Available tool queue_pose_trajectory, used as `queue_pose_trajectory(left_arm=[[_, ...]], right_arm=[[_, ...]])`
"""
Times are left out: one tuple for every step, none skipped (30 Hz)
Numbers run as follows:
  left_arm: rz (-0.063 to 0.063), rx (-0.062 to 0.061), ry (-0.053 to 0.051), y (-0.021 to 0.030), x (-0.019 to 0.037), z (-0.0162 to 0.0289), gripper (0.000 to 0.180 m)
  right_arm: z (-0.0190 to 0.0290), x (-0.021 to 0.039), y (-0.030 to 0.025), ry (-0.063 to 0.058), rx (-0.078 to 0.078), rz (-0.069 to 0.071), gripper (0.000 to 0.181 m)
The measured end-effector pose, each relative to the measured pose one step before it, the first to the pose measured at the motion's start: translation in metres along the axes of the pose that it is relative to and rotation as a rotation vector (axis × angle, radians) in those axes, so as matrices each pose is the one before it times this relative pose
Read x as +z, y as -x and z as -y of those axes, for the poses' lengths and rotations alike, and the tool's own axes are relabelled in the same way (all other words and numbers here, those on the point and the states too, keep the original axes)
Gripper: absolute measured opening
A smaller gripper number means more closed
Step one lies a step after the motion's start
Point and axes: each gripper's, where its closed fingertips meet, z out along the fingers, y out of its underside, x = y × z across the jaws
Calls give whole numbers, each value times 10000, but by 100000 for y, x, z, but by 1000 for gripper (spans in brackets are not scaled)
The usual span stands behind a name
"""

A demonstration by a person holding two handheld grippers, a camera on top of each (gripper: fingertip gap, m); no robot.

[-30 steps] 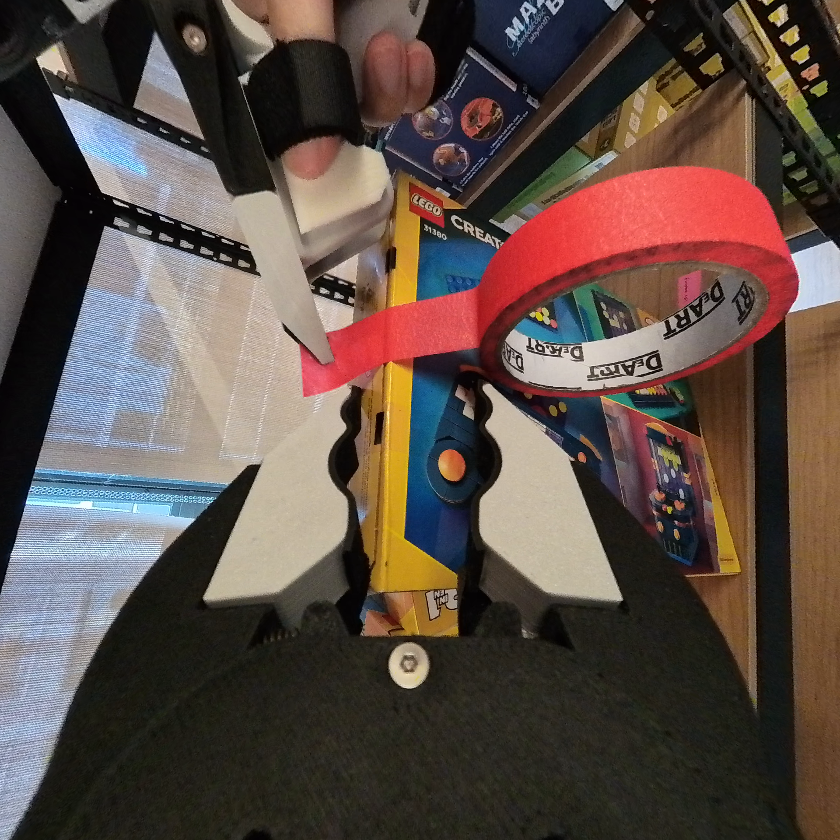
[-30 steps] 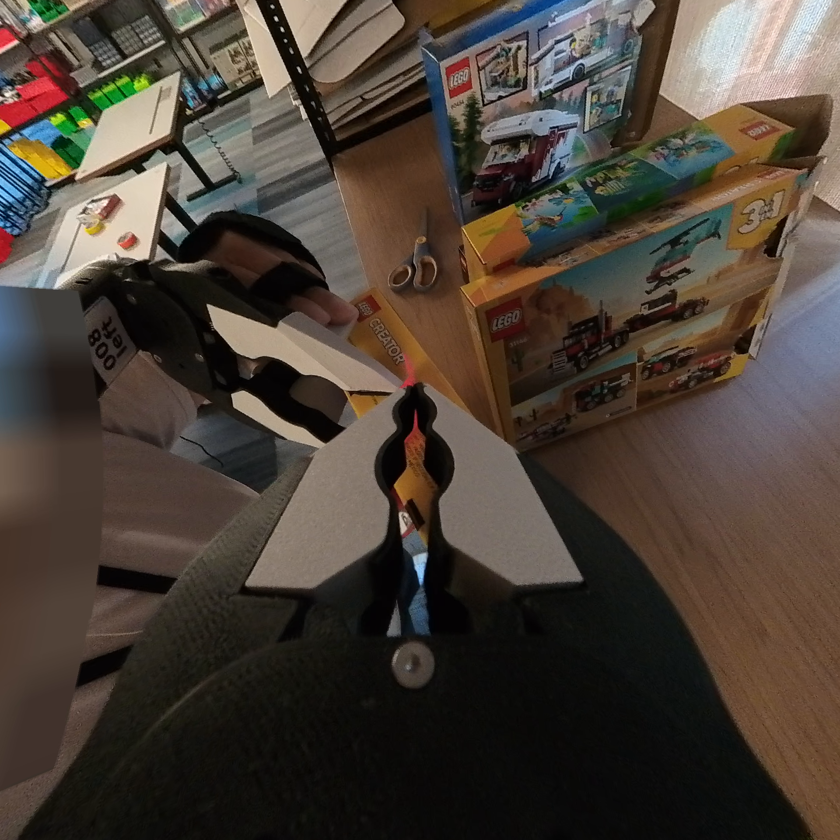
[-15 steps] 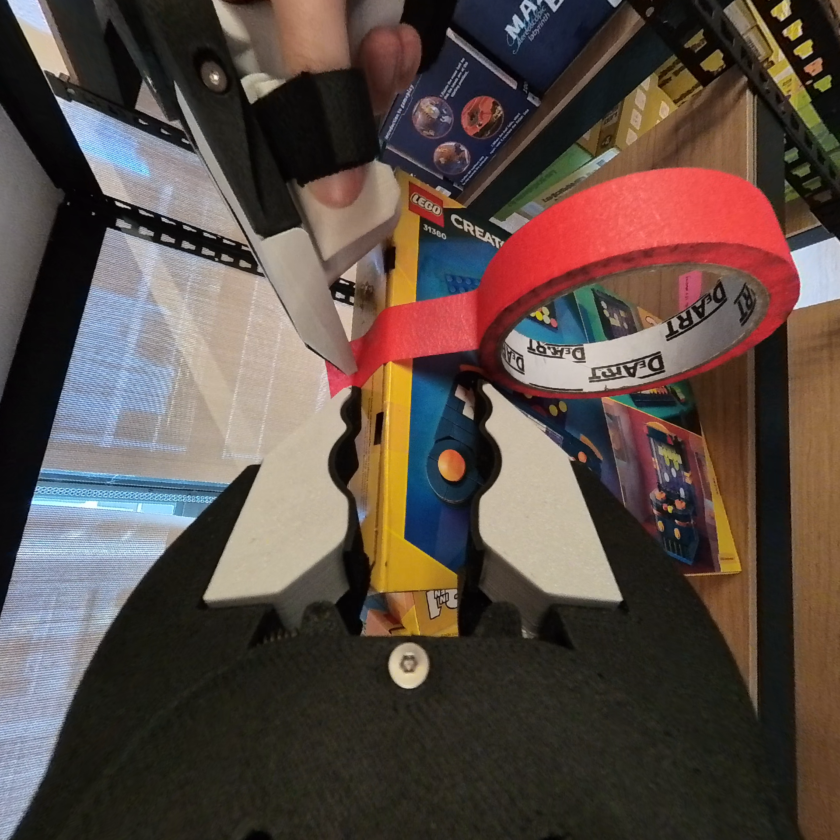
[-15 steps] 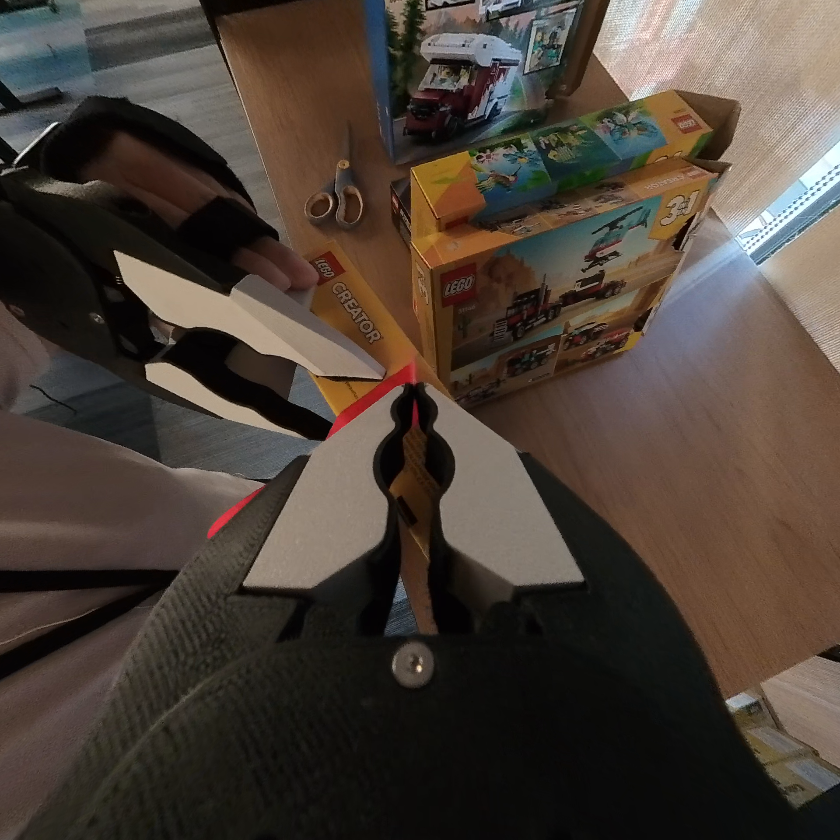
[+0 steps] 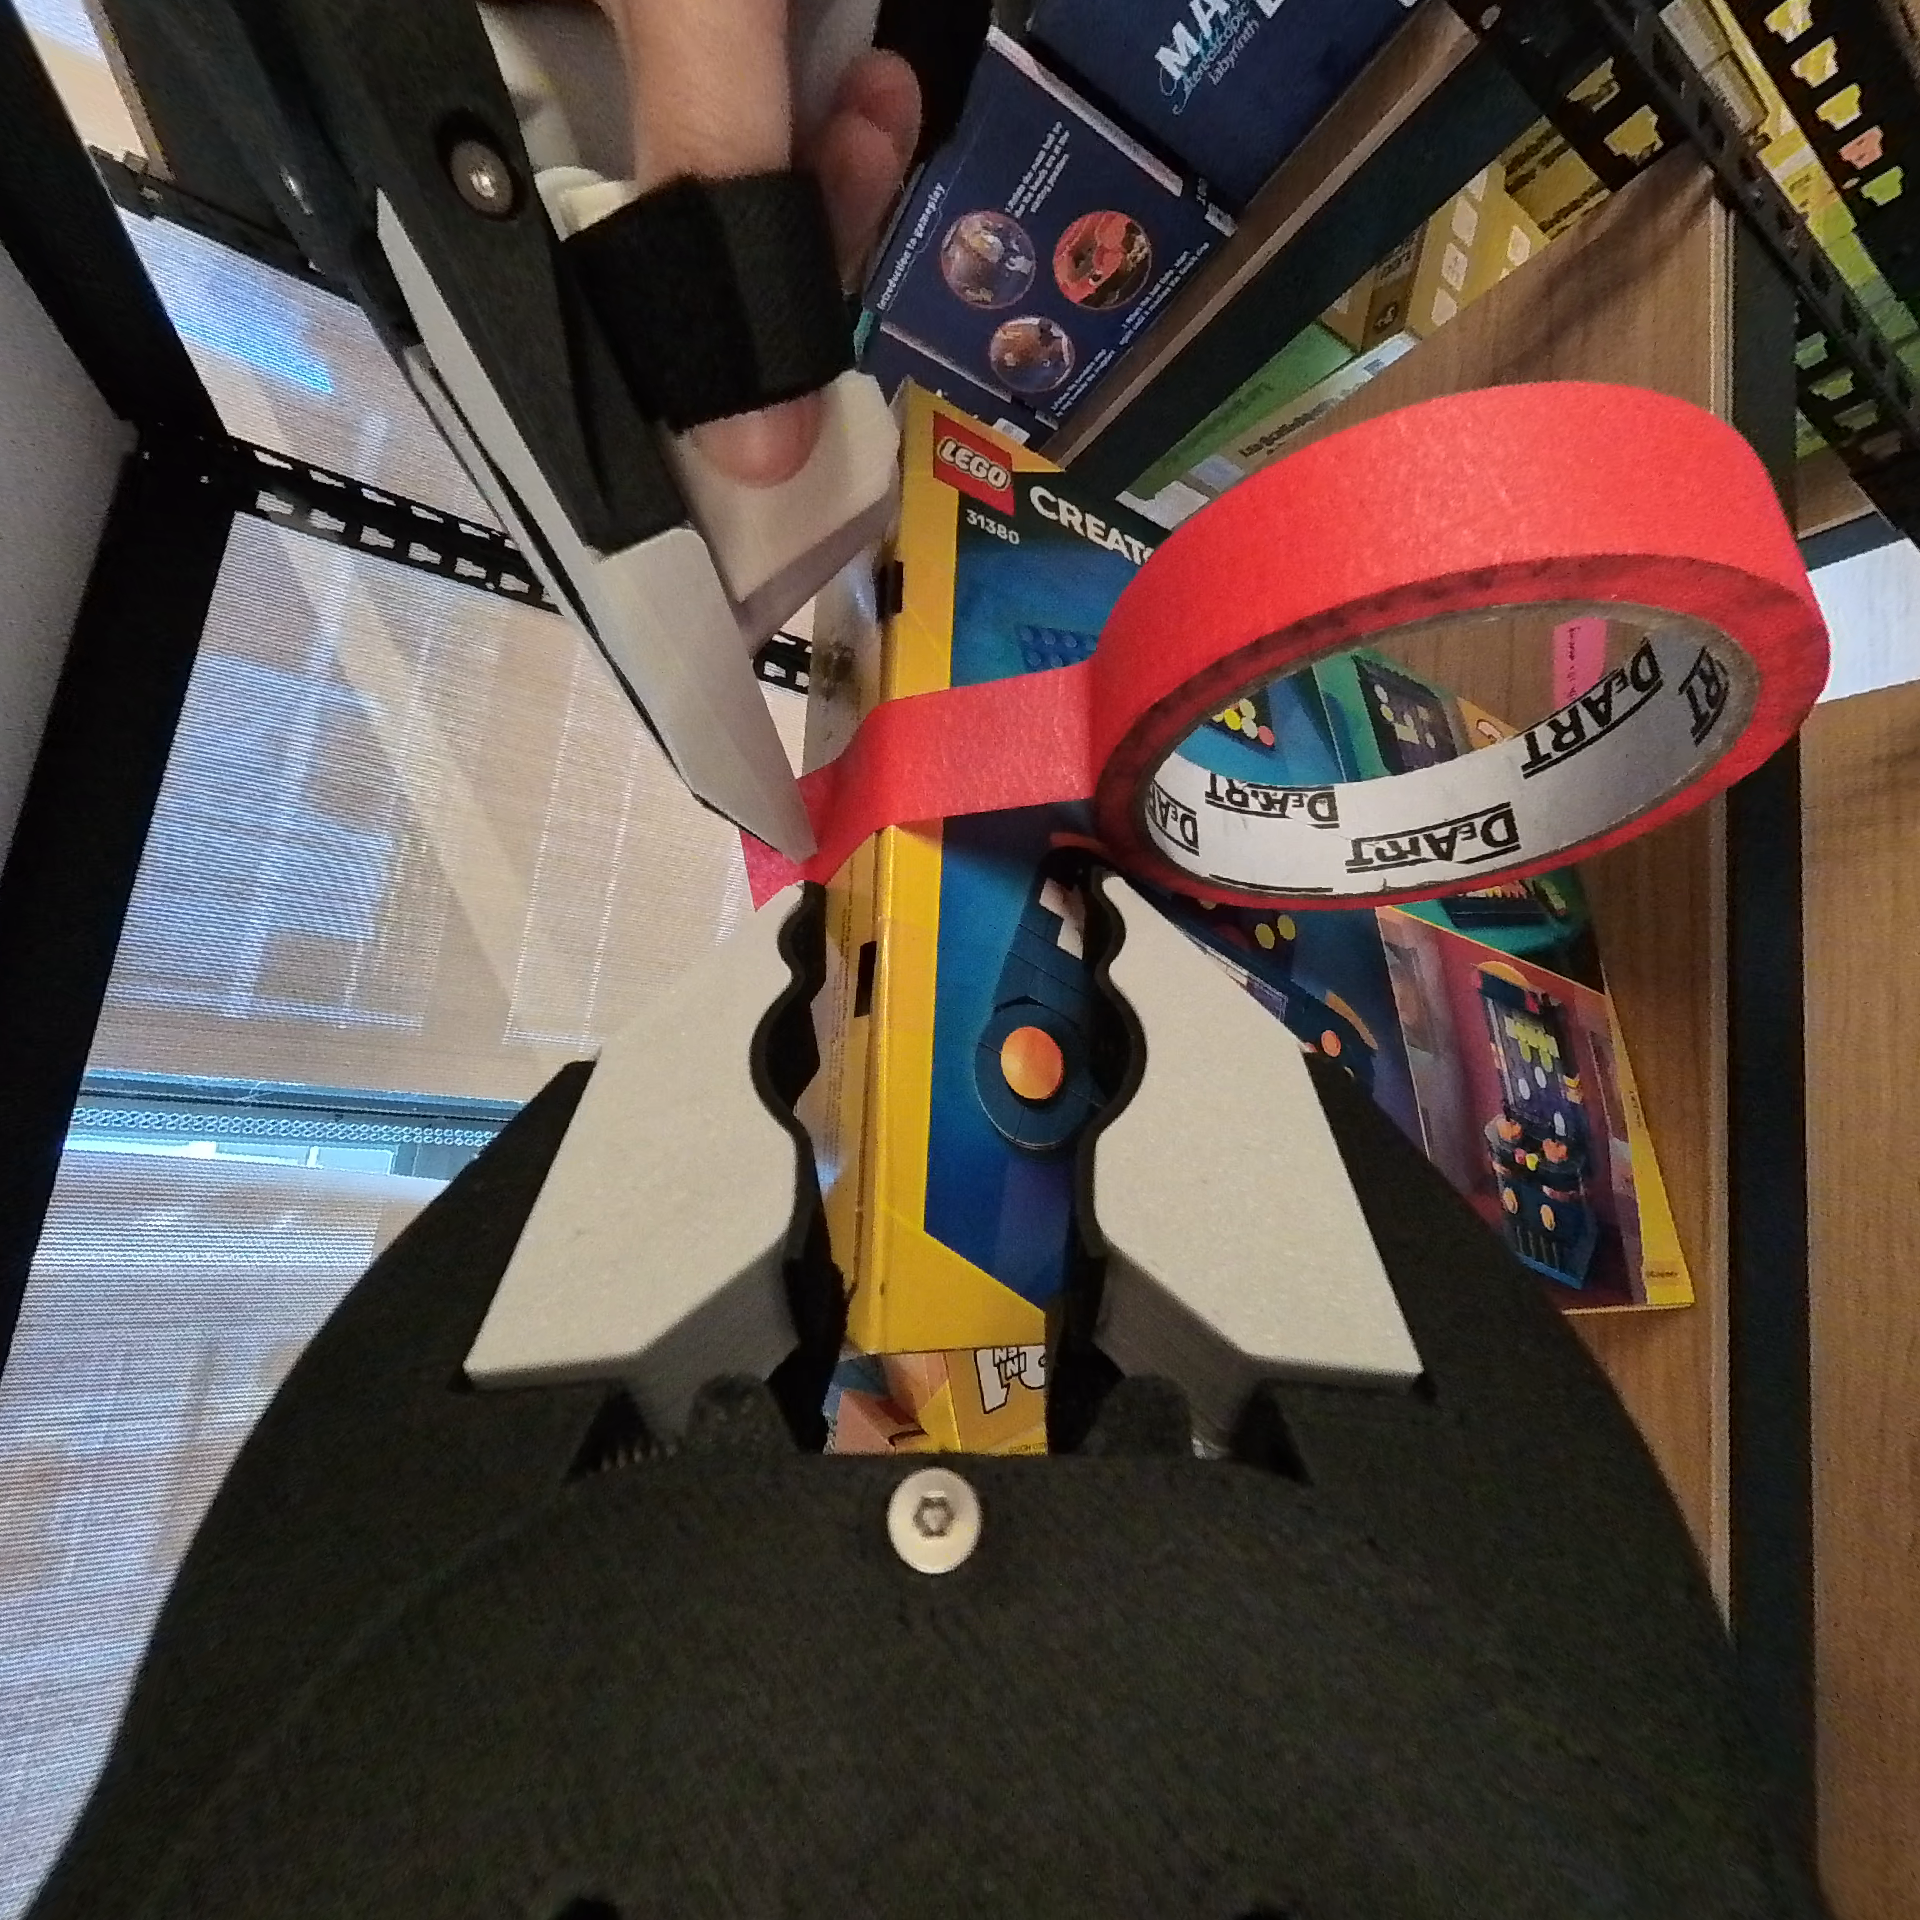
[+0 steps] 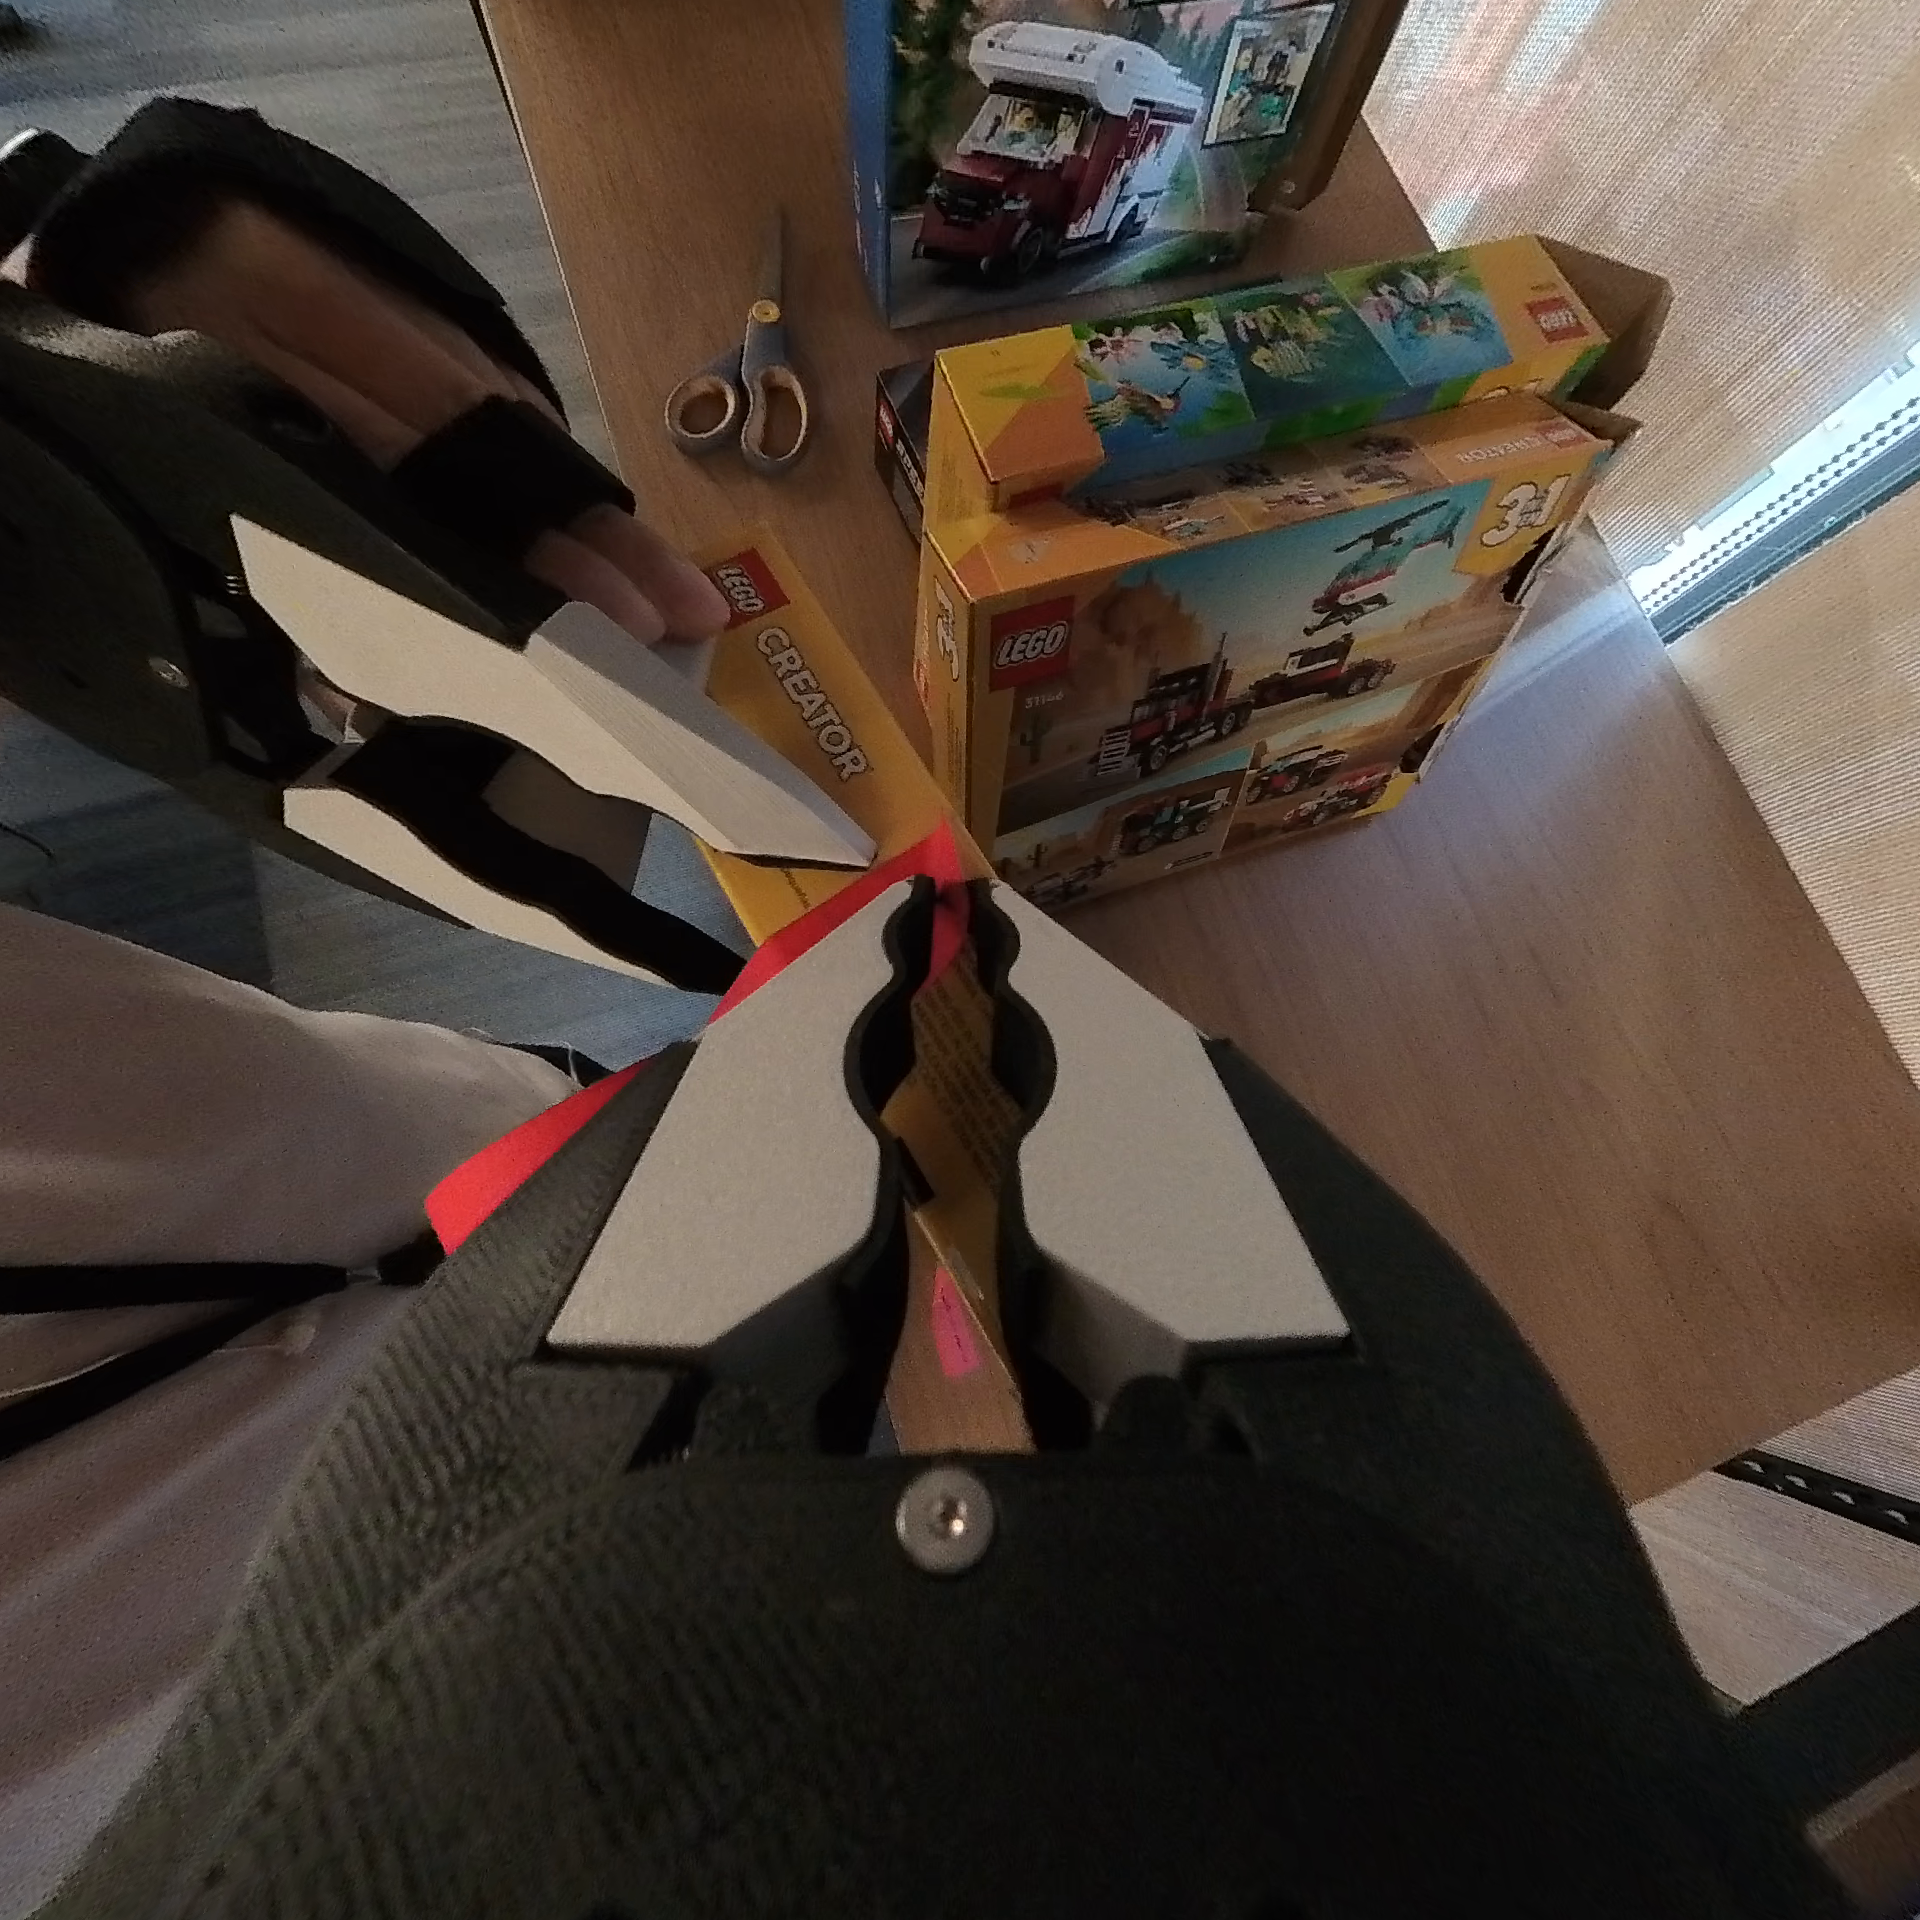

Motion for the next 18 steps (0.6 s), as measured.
queue_pose_trajectory(left_arm=[[0,1,2,-4,-3,6,49],[0,3,2,-9,-14,12,49],[3,1,5,-8,-9,19,49],[7,3,12,0,2,-9,49],[-2,-5,5,-1,1,9,49],[-1,3,5,-1,4,4,49],[5,3,16,-7,-2,-6,49],[7,-6,19,13,24,-16,49],[5,-1,4,9,13,-25,49],[0,-3,-1,5,12,-5,49],[3,-5,3,11,11,-19,49],[4,8,-1,3,4,-2,49],[2,6,2,-6,0,2,49],[1,0,6,-2,4,4,49],[-6,4,9,-12,-17,-6,49],[-8,8,-9,-22,-41,40,49],[1,56,-53,-58,-68,140,49],[6,30,-17,-73,-95,100,49]], right_arm=[[-1,-3,1,19,15,-20,7],[11,10,15,13,36,10,8],[29,3,31,-7,-40,6,8],[5,0,-2,2,-26,-20,9],[10,4,-4,1,-5,-38,9],[0,-12,-7,6,-59,-52,9],[-6,-9,0,15,-40,-43,10],[16,9,-24,7,-39,-53,10],[9,22,-36,11,-37,-49,10],[21,7,-22,4,-7,-26,10],[12,23,-22,0,-18,-21,10],[-2,5,-19,2,-49,-22,11],[-1,0,-13,4,-16,-7,11],[-2,7,12,9,17,8,11],[17,-2,-126,-7,-9,-85,12],[120,-135,-1448,-77,28,-933,44],[70,-232,-1236,-64,-273,-758,68],[-50,-79,251,7,42,198,66]])
